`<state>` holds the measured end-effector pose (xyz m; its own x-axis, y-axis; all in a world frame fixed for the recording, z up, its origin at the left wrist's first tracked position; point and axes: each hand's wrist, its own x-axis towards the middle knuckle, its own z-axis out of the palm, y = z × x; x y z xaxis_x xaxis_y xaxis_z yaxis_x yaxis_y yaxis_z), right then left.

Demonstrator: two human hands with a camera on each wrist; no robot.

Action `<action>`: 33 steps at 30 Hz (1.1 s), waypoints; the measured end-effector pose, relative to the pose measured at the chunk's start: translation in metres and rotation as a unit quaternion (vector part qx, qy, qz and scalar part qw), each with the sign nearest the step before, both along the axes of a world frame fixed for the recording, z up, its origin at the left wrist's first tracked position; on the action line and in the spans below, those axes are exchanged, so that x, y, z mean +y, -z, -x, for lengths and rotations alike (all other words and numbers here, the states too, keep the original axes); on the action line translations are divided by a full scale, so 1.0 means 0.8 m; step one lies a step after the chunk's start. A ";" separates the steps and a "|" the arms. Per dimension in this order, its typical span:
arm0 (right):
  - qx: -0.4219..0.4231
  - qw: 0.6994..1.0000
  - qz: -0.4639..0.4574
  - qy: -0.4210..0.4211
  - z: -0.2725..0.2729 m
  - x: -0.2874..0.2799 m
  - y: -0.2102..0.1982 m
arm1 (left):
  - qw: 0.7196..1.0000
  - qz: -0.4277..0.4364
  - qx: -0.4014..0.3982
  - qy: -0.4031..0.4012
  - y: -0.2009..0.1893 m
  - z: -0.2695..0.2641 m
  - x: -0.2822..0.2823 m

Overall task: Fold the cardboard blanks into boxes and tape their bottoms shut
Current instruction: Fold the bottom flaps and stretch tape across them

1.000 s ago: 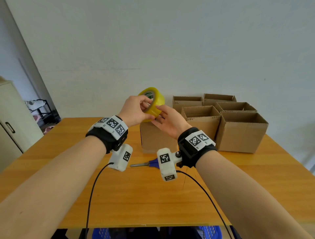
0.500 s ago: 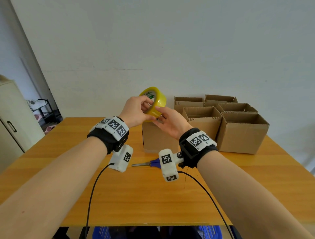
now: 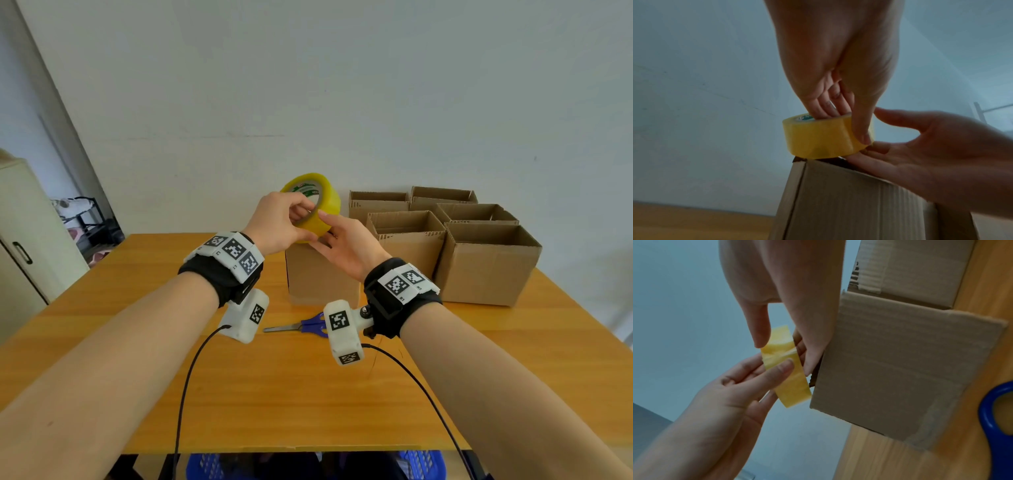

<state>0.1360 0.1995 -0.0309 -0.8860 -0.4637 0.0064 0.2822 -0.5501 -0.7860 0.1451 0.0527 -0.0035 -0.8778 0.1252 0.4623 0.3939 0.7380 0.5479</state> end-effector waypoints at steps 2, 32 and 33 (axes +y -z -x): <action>-0.004 1.000 0.004 -0.002 0.001 0.000 0.003 | 1.000 -0.016 -0.002 -0.003 0.000 0.000 0.000; 0.284 0.828 -0.389 0.286 0.014 0.005 0.006 | 0.998 0.033 -0.044 0.004 -0.003 0.007 -0.004; 0.315 0.799 -0.417 0.298 0.014 0.005 0.007 | 0.998 0.039 -0.049 0.006 -0.004 0.008 -0.003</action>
